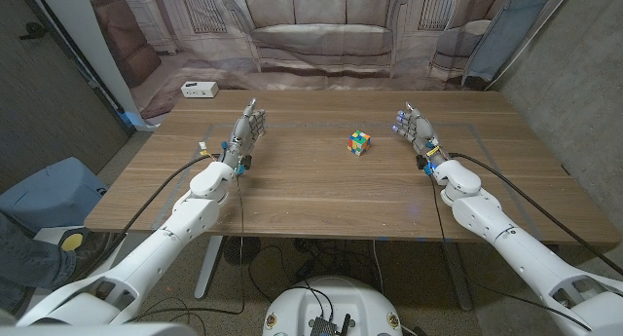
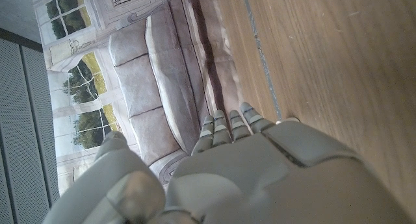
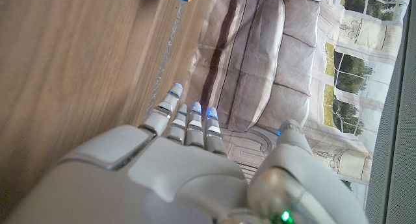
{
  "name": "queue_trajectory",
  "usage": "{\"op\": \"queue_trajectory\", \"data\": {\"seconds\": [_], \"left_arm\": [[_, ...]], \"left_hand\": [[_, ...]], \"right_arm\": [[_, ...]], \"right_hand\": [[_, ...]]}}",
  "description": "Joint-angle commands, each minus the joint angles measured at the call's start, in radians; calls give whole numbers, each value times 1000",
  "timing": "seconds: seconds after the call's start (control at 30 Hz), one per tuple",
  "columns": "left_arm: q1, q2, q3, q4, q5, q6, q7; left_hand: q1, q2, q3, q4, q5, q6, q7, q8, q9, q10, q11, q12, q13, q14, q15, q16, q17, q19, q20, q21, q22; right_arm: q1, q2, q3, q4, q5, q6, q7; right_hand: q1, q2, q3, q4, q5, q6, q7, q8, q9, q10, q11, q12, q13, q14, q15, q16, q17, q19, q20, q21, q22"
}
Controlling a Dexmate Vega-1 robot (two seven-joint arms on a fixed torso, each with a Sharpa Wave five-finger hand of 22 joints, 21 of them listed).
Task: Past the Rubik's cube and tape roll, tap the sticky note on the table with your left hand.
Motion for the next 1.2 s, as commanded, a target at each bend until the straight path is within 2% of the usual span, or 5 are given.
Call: {"op": "queue_trajectory", "data": {"seconds": [0.03, 0.4, 0.67, 0.83, 1.2], "left_arm": [[44, 30, -8, -84, 45, -16, 56], [66, 81, -17, -127, 101, -10, 86], [79, 85, -18, -136, 118, -27, 92], [78, 74, -12, -132, 127, -33, 99], [113, 105, -16, -201, 206, -23, 167]], "left_hand": [[11, 2, 8, -3, 4, 16, 1, 10, 2, 19, 3, 10, 1, 15, 3, 7, 2, 14, 11, 6, 5], [18, 4, 9, -13, 0, 61, 7, 18, 3, 65, 1, 22, -9, 65, 1, 15, 1, 65, 12, 7, 5], [20, 3, 8, -17, -1, 80, 11, 20, 3, 83, 5, 27, -11, 80, -1, 16, 1, 77, 13, 4, 5], [22, 2, 7, -21, -1, 100, 11, 22, 4, 102, -2, 31, -14, 99, -1, 17, 1, 101, 15, 4, 5], [25, -3, 5, -28, -2, 123, 17, 22, 4, 134, 0, 39, -17, 131, 1, 21, 1, 126, 21, 0, 5]], "right_arm": [[-24, -25, -3, -40, -34, -15, -36], [-30, -19, -6, -36, -69, 51, -39], [-20, -9, -8, -24, -85, 113, -15], [-28, -22, -3, -43, -86, 129, 0], [-20, -37, -1, -24, -44, 135, 83]], "right_hand": [[8, 0, 7, -1, 6, 9, -1, 5, 5, 6, -1, 4, 2, 1, 2, 3, 5, 4, 0, 2, 2], [7, 1, 7, -1, 5, 14, 0, 5, 5, 0, -2, 1, 2, -3, -1, 0, 5, -1, -1, -1, 3], [1, -8, 1, -2, 4, 0, -3, -1, 5, -15, -12, -5, 2, -15, -9, -6, 5, -5, -12, -4, 2], [-7, -15, -6, -3, 4, 2, -18, 0, 5, -69, -11, -20, 3, -63, -7, -23, 5, -53, -14, -18, 2], [-12, -18, -10, -3, 5, 7, -6, 1, 5, -66, -11, -15, 2, -63, -11, -21, 5, -59, -12, -17, 2]]}}
